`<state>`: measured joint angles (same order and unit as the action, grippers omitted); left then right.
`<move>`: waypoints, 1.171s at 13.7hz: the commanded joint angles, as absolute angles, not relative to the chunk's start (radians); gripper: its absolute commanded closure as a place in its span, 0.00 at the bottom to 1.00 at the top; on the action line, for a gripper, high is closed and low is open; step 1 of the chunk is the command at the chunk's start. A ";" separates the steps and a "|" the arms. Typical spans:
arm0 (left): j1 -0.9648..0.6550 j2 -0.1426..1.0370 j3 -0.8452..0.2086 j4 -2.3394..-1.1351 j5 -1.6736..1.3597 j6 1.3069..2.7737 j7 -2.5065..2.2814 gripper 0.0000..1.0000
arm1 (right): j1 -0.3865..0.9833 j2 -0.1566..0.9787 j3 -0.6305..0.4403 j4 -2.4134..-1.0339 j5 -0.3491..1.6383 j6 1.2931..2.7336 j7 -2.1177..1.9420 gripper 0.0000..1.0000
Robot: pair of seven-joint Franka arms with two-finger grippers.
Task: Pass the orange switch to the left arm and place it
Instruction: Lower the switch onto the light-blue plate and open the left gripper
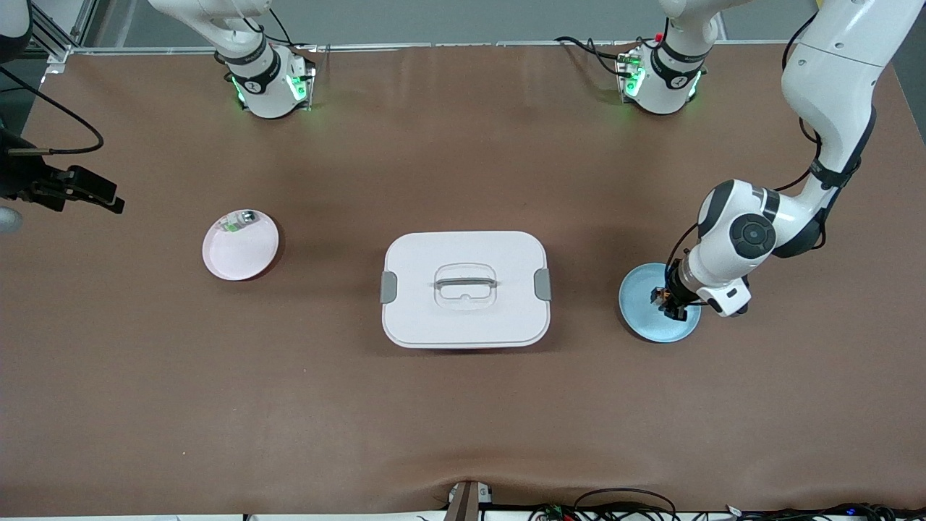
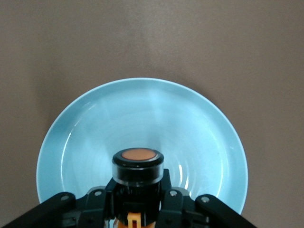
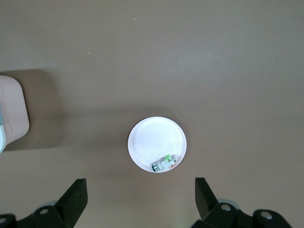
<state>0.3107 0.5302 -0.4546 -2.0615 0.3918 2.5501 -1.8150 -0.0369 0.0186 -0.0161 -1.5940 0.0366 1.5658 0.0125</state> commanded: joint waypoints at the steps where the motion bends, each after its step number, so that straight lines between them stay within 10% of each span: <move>1: 0.310 0.558 -0.459 -2.045 0.379 2.543 -1.844 1.00 | -0.046 -0.012 -0.002 -1.628 0.021 1.577 0.005 0.00; 4: 0.310 0.568 -0.459 -2.043 0.390 2.546 -1.842 0.96 | -0.046 -0.012 -0.002 -1.628 0.023 1.578 0.006 0.00; 6: 0.307 0.572 -0.459 -2.040 0.397 2.546 -1.819 0.53 | -0.044 -0.012 0.000 -1.628 0.023 1.580 0.006 0.00; 7: 0.307 0.571 -0.459 -2.039 0.405 2.546 -1.825 0.01 | -0.044 -0.012 0.000 -1.628 0.023 1.580 0.006 0.00; 16: 0.273 0.557 -0.456 -1.916 0.417 2.386 -1.853 0.00 | -0.043 -0.009 0.000 -1.628 0.023 1.586 0.006 0.00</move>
<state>0.2812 0.5613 -0.4550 -1.9686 0.3977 2.4622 -1.8327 -0.0368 0.0186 -0.0093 -1.5954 0.0366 1.5697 0.0122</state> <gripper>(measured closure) 0.000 0.000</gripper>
